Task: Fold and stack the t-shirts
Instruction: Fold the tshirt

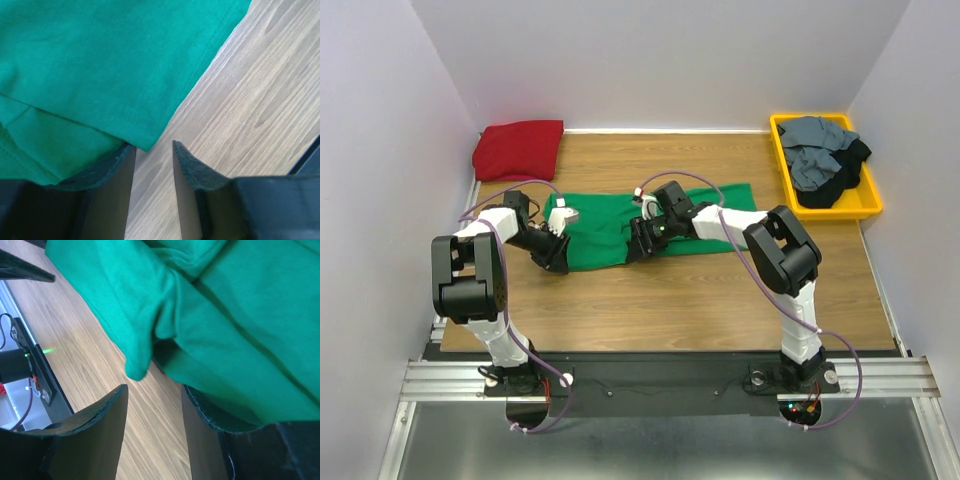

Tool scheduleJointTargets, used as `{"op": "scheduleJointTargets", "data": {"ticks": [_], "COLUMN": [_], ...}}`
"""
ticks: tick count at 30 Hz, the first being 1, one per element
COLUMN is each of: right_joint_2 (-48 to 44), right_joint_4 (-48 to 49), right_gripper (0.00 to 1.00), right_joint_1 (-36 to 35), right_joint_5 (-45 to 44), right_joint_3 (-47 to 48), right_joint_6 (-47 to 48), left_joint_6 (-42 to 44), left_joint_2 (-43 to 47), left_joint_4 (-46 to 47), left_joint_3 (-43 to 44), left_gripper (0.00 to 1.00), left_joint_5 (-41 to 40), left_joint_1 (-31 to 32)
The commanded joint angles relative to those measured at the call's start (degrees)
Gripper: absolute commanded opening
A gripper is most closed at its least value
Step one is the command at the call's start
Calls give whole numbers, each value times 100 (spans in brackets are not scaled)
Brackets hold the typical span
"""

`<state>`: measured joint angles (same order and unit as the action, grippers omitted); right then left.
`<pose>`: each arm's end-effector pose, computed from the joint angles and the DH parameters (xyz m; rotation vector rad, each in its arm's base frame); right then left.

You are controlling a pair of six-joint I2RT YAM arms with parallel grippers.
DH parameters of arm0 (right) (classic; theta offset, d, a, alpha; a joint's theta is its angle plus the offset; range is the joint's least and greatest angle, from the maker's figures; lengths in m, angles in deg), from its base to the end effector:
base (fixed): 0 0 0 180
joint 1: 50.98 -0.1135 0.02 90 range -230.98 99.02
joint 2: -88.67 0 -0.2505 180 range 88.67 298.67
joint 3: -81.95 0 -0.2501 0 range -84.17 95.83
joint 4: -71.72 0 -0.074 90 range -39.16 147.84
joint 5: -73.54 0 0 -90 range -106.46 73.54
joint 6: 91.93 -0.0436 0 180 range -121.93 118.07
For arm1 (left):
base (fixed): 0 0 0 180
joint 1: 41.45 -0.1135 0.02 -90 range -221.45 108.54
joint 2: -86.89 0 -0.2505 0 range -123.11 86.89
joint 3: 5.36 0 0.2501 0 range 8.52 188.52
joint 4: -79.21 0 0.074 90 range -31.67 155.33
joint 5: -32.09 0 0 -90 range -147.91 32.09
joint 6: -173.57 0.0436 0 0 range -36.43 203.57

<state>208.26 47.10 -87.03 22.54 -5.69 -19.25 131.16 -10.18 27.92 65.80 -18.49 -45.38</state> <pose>0.3337 0.2768 0.1321 -0.7325 2.4973 1.2185 0.3008 -0.0071 0.1478 1.0475 2.3384 -0.7012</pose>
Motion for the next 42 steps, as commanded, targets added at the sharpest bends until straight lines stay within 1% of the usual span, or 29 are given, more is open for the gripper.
{"op": "scheduleJointTargets", "data": {"ticks": [1, 2, 3, 4, 6, 7, 8, 9, 10, 11, 12, 13, 14, 15, 16, 17, 19, 24, 26, 32, 38, 42], "right_joint_2": [73, 117, 143, 161, 196, 205, 205, 196, 179, 161, 144, 135, 126, 117, 108, 100, 82, 161, 283, 670, 1188, 1356], "right_joint_4": [406, 415, 415, 415, 424, 424, 424, 433, 433, 424, 441, 441, 441, 450, 442, 441, 441, 433, 433, 433, 424, 433], "right_gripper": [52, 52, 51, 49, 43, 41, 35, 32, 26, 23, 20, 15, 12, 10, 7, 3, 1, 1, 1, 1, 1, 7], "right_joint_1": [-209, -209, -218, -218, -218, -218, -218, -218, -218, -218, -218, -218, -218, -218, -209, -218, -218, -174, -121, 107, 239, 292], "right_joint_5": [81, 90, 90, 90, 81, 90, 116, 116, 116, 125, 134, 125, 134, 125, 125, 125, 125, 108, 99, 28, 90, 3], "right_joint_3": [256, 291, 291, 343, 387, 431, 440, 458, 484, 493, 519, 554, 589, 616, 651, 721, 800, 1108, 1310, 1871, 2365, 2549], "right_joint_6": [-184, -193, -193, -193, -201, -201, -210, -210, -219, -245, -245, -263, -263, -263, -280, -272, -289, -315, -333, -386, -430, -456], "left_joint_6": [189, 215, 224, 250, 285, 303, 347, 364, 399, 435, 444, 426, 426, 435, 435, 418, 409, 312, 286, -39, -408, -646], "left_joint_2": [-31, -31, -22, -22, -13, 4, 22, 40, 83, 101, 110, 154, 154, 171, 189, 215, 207, 14, -214, -847, -1392, -1647], "left_joint_4": [-232, -258, -276, -284, -329, -337, -381, -407, -434, -495, -513, -522, -539, -566, -557, -574, -601, -759, -882, -804, -408, -110], "left_joint_3": [222, 240, 249, 249, 267, 275, 284, 302, 310, 345, 363, 389, 398, 424, 442, 512, 626, 1390, 1837, 2813, 3333, 3492], "left_gripper": [42, 40, 40, 35, 32, 28, 26, 22, 20, 16, 13, 8, 8, 3, 0, 0, 0, 0, 0, 0, 0, 0], "left_joint_5": [268, 320, 338, 382, 409, 426, 461, 496, 549, 593, 637, 681, 707, 742, 804, 830, 927, 1103, 1234, 1454, 1533, 1604], "left_joint_1": [-30, -30, -30, -30, -47, -47, -56, -65, -73, -82, -91, -100, -100, -109, -126, -135, -187, -311, -354, -372, -407, -408]}}
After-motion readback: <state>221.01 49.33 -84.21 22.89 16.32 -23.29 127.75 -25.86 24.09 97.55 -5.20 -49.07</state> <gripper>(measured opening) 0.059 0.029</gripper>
